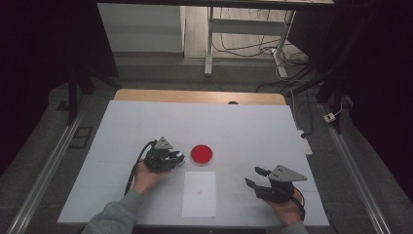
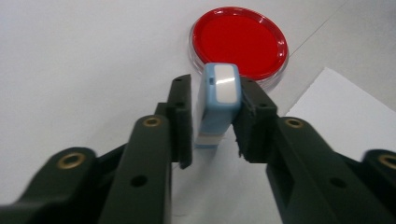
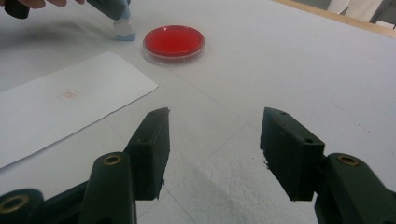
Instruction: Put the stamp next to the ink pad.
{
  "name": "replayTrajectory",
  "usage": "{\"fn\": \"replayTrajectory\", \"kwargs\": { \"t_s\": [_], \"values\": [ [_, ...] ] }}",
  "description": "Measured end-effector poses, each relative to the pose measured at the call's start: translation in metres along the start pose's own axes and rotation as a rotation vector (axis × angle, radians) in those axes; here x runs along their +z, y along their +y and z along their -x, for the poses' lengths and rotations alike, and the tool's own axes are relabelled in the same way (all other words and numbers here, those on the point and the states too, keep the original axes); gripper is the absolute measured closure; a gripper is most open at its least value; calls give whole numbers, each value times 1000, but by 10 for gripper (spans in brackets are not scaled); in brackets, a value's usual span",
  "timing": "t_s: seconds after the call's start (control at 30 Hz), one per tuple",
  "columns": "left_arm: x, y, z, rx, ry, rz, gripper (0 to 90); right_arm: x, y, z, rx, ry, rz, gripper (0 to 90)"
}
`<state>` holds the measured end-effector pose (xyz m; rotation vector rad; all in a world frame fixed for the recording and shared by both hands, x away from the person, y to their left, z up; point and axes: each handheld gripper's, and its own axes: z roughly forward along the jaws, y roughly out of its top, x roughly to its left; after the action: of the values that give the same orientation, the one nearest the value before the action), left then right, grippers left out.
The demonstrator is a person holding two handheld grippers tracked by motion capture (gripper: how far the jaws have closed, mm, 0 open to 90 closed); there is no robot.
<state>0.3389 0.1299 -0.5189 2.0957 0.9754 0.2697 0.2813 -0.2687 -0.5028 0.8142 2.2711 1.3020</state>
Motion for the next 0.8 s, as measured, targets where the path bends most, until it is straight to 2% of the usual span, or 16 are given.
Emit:
{"fn": "replayTrajectory", "kwargs": {
  "t_s": [0.17,0.4,0.53,0.63,0.8],
  "values": [
    [-1,1,0,-2,-1,18,585,0,0,0,0,1,1,425],
    [-8,1,0,-26,5,61,414,0,0,0,0,0,2,425],
    [-23,-2,2,-23,3,82,335,-1,-1,1,3,0,6,425],
    [-40,-9,5,-11,-11,110,331,-1,-1,3,1,-3,1,425],
    [-63,-22,10,21,-40,128,330,-2,-3,7,2,-2,1,424]
  ]
}}
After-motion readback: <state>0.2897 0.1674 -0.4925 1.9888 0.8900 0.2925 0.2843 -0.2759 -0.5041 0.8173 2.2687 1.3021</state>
